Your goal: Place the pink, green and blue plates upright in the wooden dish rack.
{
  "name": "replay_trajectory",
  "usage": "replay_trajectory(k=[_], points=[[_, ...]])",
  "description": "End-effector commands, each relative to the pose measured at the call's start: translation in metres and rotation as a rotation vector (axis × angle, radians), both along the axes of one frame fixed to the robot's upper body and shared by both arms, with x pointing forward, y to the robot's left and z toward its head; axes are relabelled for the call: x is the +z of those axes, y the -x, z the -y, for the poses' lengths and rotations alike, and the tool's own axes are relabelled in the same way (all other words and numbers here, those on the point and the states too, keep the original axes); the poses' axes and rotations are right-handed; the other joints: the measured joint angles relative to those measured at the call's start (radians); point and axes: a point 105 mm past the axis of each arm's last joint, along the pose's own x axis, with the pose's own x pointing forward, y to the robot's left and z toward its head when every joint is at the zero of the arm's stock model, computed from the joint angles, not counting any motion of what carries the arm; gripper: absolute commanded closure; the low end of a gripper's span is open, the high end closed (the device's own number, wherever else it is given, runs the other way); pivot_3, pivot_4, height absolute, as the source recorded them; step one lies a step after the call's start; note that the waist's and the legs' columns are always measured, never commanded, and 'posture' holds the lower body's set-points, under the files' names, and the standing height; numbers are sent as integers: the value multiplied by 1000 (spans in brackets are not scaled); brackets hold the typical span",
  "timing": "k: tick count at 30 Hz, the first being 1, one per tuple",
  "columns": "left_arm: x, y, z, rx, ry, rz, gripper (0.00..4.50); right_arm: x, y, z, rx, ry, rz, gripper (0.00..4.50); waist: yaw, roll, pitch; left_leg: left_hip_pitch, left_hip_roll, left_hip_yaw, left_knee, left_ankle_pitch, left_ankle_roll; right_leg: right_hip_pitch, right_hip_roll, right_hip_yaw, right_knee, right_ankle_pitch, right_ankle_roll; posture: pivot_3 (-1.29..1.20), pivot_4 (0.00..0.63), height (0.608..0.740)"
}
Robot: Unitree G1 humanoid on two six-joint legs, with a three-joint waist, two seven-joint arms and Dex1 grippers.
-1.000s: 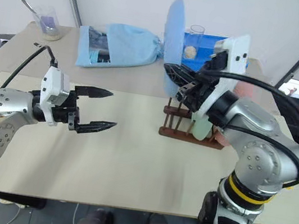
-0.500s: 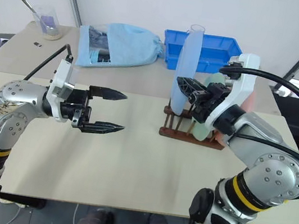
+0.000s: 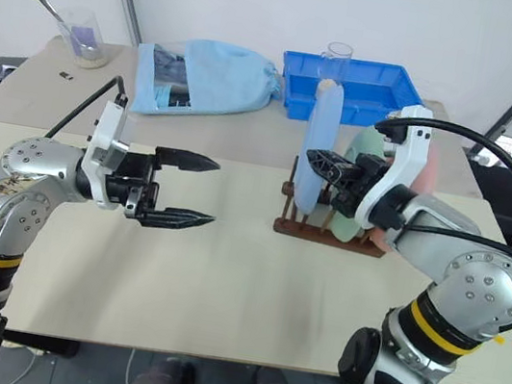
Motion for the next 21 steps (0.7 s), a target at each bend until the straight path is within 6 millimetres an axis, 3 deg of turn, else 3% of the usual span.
replay_trajectory(k=[1, 6, 11, 15, 21], points=[[7, 4, 3, -12, 7, 42, 0, 7, 1, 2, -20, 19, 29, 3388, 0, 0, 0, 0, 0, 0, 0, 0, 0, 0, 0, 0, 0, 0, 0, 0, 150, 737], [5, 4, 3, -6, 8, 42, 0, 16, 0, 3, -46, 52, 75, 1720, 0, 0, 0, -1, 0, 0, 0, 0, 0, 0, 0, 0, -1, 0, 0, 0, 150, 737], [2, 1, -1, 26, -6, 43, 0, 37, 8, 1, -17, 152, 197, 14, 0, 0, 0, -1, 0, 0, 0, 0, 0, 0, 0, 0, -1, 0, 0, 0, 150, 737], [-6, -11, -15, 158, -91, 65, 0, 47, 22, 11, 40, 337, 296, 14, 1, 0, 0, -1, 0, 0, 0, 0, 0, 0, 0, 0, -2, -1, 2, 0, 150, 737], [-38, -21, -75, 435, -363, 76, 0, 32, 51, 62, 185, 708, 296, 14, 7, 0, 0, -2, -1, 1, 0, -2, 4, 0, -2, 0, -5, -2, 2, 0, 150, 737]])
